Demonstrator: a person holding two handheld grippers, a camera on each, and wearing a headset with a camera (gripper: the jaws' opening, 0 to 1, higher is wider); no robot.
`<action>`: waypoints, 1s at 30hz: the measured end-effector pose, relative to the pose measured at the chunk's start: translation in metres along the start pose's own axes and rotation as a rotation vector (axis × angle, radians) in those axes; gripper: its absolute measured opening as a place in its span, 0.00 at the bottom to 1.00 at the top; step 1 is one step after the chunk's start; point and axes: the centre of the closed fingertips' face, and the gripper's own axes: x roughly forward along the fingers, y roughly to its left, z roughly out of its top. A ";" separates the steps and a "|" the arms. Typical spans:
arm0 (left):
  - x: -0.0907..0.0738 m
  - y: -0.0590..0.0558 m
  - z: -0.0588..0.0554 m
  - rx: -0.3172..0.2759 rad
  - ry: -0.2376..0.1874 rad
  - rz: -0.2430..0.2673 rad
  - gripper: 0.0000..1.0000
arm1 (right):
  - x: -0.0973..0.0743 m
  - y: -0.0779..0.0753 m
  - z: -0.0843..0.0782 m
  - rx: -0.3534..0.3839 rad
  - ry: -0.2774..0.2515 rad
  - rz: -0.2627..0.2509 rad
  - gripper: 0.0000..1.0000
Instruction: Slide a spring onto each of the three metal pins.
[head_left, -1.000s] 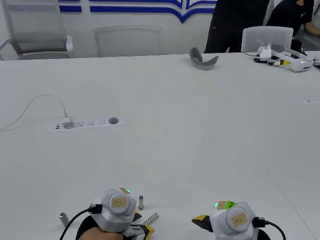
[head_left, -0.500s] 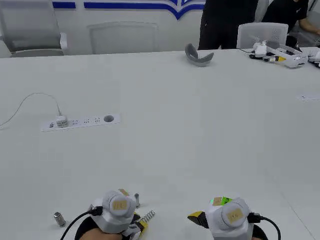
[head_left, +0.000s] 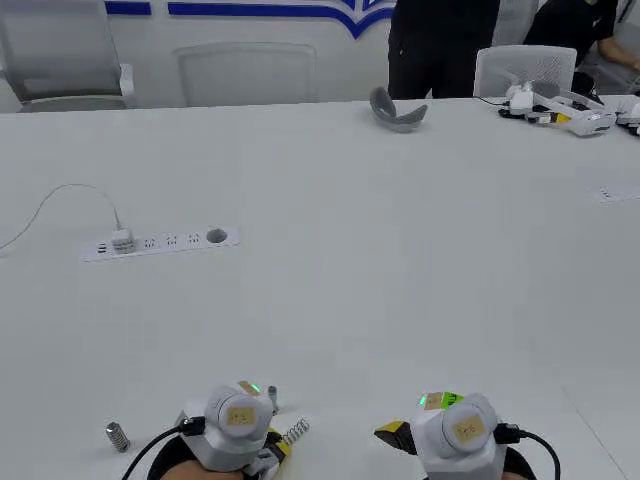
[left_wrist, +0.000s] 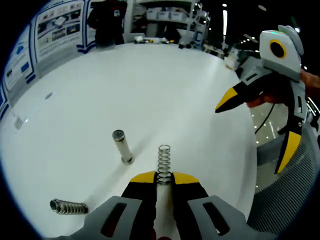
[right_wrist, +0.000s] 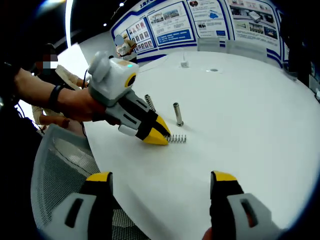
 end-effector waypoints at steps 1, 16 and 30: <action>-0.001 0.000 0.000 0.000 -0.001 -0.001 0.11 | 0.000 0.000 0.001 0.001 -0.001 0.001 0.81; -0.036 0.007 -0.003 -0.002 -0.032 0.012 0.11 | 0.007 0.007 0.011 0.015 -0.022 0.024 0.80; -0.075 0.021 -0.016 -0.002 -0.052 0.045 0.11 | 0.018 0.018 0.022 0.018 -0.032 0.057 0.79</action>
